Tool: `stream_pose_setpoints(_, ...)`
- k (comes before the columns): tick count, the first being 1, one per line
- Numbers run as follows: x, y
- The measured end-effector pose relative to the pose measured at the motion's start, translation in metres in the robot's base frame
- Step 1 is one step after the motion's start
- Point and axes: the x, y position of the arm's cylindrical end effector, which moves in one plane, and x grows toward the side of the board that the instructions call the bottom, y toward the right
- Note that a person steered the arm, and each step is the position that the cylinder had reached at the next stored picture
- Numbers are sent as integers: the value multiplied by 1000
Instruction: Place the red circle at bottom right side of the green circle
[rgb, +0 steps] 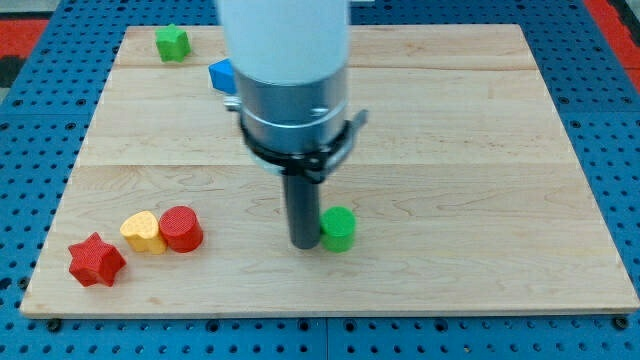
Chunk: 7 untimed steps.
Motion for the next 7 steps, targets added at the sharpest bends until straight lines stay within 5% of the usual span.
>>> stream_pose_setpoints(1, 22, 24)
stream_pose_setpoints(4, -70, 86)
stream_pose_setpoints(5, -22, 91)
stream_pose_setpoints(6, 50, 41)
stream_pose_setpoints(7, 73, -55)
